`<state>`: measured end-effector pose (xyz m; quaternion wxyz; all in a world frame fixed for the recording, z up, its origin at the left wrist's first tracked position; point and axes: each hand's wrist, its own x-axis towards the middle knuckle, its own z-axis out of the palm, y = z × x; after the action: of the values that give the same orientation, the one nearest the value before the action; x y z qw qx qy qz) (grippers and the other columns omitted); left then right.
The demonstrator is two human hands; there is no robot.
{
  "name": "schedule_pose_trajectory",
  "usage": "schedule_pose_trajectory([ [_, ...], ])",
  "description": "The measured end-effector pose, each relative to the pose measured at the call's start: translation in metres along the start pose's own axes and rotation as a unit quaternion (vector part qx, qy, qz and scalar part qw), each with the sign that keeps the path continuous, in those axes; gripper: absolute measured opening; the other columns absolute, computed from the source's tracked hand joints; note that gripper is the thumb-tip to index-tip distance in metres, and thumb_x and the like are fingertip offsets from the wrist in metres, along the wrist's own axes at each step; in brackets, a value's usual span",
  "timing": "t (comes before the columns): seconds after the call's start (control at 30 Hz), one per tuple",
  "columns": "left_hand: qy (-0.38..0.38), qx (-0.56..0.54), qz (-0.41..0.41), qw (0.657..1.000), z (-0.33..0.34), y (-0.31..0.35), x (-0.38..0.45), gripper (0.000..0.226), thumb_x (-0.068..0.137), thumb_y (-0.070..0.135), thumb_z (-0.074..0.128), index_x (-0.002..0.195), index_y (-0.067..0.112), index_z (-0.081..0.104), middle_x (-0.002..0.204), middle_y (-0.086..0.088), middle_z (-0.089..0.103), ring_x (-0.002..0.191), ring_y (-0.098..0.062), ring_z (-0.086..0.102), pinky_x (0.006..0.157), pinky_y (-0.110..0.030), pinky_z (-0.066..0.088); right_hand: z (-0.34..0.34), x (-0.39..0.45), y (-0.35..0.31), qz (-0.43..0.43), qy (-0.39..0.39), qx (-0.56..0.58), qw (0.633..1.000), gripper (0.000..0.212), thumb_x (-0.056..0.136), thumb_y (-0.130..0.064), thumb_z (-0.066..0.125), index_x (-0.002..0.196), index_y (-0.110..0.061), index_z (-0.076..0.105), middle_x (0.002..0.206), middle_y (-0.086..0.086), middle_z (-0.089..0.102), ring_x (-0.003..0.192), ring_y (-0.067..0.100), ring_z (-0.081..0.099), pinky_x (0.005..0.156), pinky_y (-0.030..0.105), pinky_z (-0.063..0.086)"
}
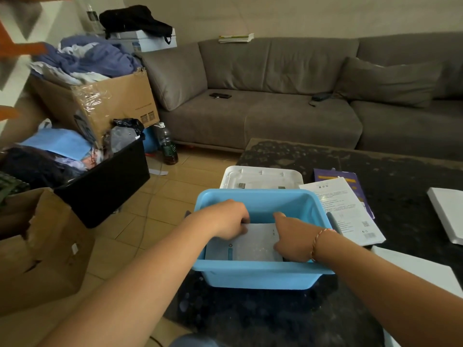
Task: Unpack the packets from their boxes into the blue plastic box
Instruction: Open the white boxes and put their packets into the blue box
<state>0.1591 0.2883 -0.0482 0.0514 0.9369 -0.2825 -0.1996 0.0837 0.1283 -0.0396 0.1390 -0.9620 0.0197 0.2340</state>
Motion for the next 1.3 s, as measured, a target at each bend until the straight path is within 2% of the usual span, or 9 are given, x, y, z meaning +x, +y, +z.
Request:
schedule_pose_trajectory([
  [0.43,0.03,-0.021,0.0,0.999,0.0,-0.002,0.001,0.023,0.096,0.022,0.052,0.103,0.024,0.073,0.103,0.003,0.069,0.091,-0.022,0.064,0.084,-0.041,0.056,-0.005,-0.011,-0.001,-0.022,0.005,-0.003,1.0,0.043,0.094,-0.011,0.047,0.135,-0.014,0.033,0.107,0.007,0.058,0.095,0.021,0.058,0.092,0.035,0.05],
  [0.6,0.159,-0.075,0.044,0.983,-0.016,0.016,-0.018,0.028,0.097,0.029,0.057,0.123,0.022,0.066,0.104,0.004,0.07,0.095,-0.014,0.064,0.089,-0.035,0.053,-0.041,-0.04,0.008,-0.044,0.146,0.027,0.988,0.037,0.094,-0.011,0.05,0.129,-0.02,0.045,0.105,0.003,0.058,0.088,0.019,0.06,0.077,0.028,0.054],
  [0.67,0.293,-0.124,0.099,0.943,-0.021,0.038,-0.031,0.024,0.096,0.028,0.06,0.116,0.02,0.07,0.088,0.011,0.066,0.082,-0.008,0.061,0.079,-0.028,0.053,-0.058,-0.061,0.021,-0.06,0.195,0.118,0.972,0.03,0.095,-0.011,0.052,0.12,-0.027,0.052,0.104,0.001,0.068,0.085,0.016,0.069,0.072,0.028,0.059],
  [0.77,0.495,-0.163,0.257,0.814,-0.008,0.083,-0.056,0.016,0.093,0.019,0.063,0.102,0.011,0.074,0.083,0.009,0.067,0.076,-0.001,0.057,0.073,-0.019,0.051,-0.06,-0.097,0.052,-0.07,0.308,0.194,0.929,0.018,0.094,-0.013,0.058,0.106,-0.027,0.06,0.082,-0.005,0.073,0.063,0.006,0.069,0.054,0.015,0.05],
  [0.87,0.52,-0.089,0.415,0.742,0.041,0.135,-0.066,0.016,0.09,0.02,0.068,0.097,0.007,0.075,0.089,-0.003,0.071,0.078,-0.016,0.06,0.072,-0.027,0.05,-0.039,-0.13,0.091,-0.054,0.396,0.242,0.884,0.014,0.091,-0.013,0.063,0.099,-0.025,0.063,0.067,-0.008,0.069,0.049,0.003,0.063,0.046,0.01,0.042],
  [0.93,0.456,0.003,0.482,0.749,0.087,0.163,-0.061,0.025,0.09,0.034,0.068,0.103,0.013,0.073,0.099,-0.003,0.069,0.084,-0.023,0.059,0.069,-0.033,0.049,-0.018,-0.147,0.119,-0.012,0.408,0.257,0.876,0.014,0.091,-0.012,0.063,0.099,-0.023,0.063,0.063,-0.008,0.066,0.048,0.001,0.061,0.046,0.011,0.043],
  [1.07,0.305,0.08,0.435,0.844,0.152,0.19,-0.043,0.052,0.081,0.059,0.063,0.119,0.023,0.058,0.121,0.005,0.058,0.101,-0.018,0.055,0.083,-0.037,0.053,0.027,-0.179,0.171,0.062,0.411,0.284,0.864,0.013,0.092,-0.015,0.063,0.099,-0.025,0.064,0.061,-0.004,0.069,0.047,0.008,0.063,0.051,0.018,0.05],
  [1.23,0.334,0.005,0.405,0.851,0.165,0.201,-0.031,0.021,0.084,0.041,0.068,0.098,0.026,0.066,0.103,0.011,0.066,0.093,-0.009,0.059,0.078,-0.026,0.053,0.079,-0.207,0.208,0.09,0.47,0.304,0.824,0.018,0.088,-0.011,0.067,0.087,-0.029,0.065,0.057,-0.005,0.067,0.044,0.013,0.058,0.053,0.032,0.053],
  [1.3,0.342,-0.032,0.399,0.85,0.161,0.207,-0.029,0.011,0.088,0.035,0.067,0.087,0.024,0.068,0.091,0.011,0.068,0.083,-0.005,0.059,0.071,-0.017,0.048,0.102,-0.217,0.209,0.064,0.532,0.271,0.8,0.017,0.085,-0.012,0.07,0.082,-0.028,0.067,0.056,-0.006,0.064,0.045,0.011,0.055,0.049,0.025,0.049],
])
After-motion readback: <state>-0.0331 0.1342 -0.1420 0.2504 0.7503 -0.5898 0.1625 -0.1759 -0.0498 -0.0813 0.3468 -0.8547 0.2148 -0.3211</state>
